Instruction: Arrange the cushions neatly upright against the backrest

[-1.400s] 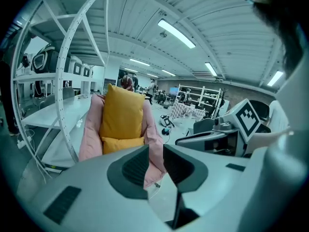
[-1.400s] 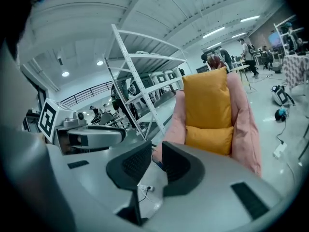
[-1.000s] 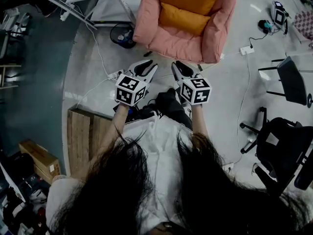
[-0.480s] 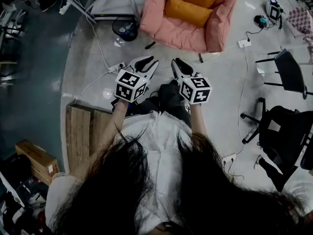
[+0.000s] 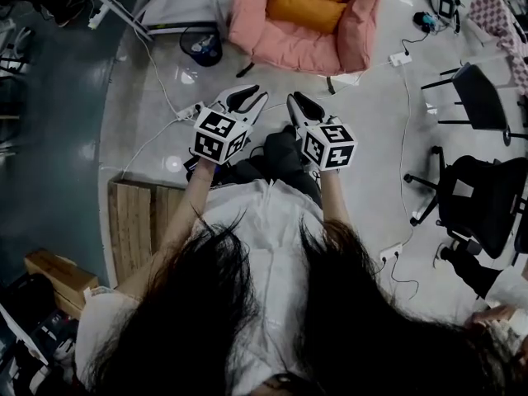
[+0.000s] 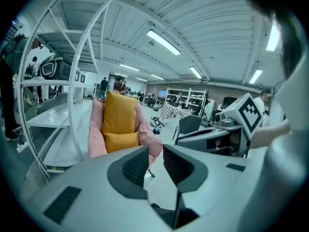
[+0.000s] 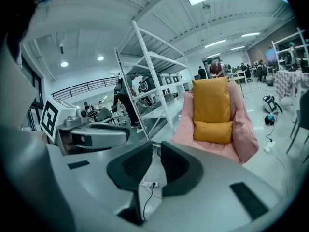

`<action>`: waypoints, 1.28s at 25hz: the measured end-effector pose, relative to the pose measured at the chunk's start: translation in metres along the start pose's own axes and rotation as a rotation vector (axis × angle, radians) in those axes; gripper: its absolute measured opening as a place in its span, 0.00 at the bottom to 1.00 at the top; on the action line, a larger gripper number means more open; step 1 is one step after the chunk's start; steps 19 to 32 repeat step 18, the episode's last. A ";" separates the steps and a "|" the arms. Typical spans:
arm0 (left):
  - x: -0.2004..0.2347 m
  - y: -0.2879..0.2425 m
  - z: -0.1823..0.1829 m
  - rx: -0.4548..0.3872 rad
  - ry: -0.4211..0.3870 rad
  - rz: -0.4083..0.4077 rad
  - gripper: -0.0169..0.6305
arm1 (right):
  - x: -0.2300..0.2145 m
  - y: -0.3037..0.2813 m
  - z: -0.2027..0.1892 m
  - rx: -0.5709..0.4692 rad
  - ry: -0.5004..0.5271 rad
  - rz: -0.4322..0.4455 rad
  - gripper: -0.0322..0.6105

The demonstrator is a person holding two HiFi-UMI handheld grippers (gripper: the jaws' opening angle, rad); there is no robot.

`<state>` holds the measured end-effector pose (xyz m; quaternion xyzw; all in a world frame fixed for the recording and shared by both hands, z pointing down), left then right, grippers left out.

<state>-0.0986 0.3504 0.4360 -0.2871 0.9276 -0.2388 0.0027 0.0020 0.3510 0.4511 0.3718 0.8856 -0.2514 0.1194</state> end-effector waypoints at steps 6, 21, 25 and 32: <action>-0.009 0.005 0.002 -0.013 -0.026 -0.018 0.19 | 0.006 0.010 -0.001 -0.013 0.014 -0.015 0.15; 0.004 0.000 0.018 -0.042 -0.071 0.000 0.19 | 0.003 0.020 0.005 -0.038 0.031 -0.044 0.15; 0.004 0.000 0.018 -0.042 -0.071 0.000 0.19 | 0.003 0.020 0.005 -0.038 0.031 -0.044 0.15; 0.004 0.000 0.018 -0.042 -0.071 0.000 0.19 | 0.003 0.020 0.005 -0.038 0.031 -0.044 0.15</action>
Point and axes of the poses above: the fingertips, and each gripper's own axes: y backward along the fingers, x to its left, z out of its top, the point moved 2 cm from there along y, backward along the fingers, and after that the axes turned 10 degrees about z, right-handed, at the moved point
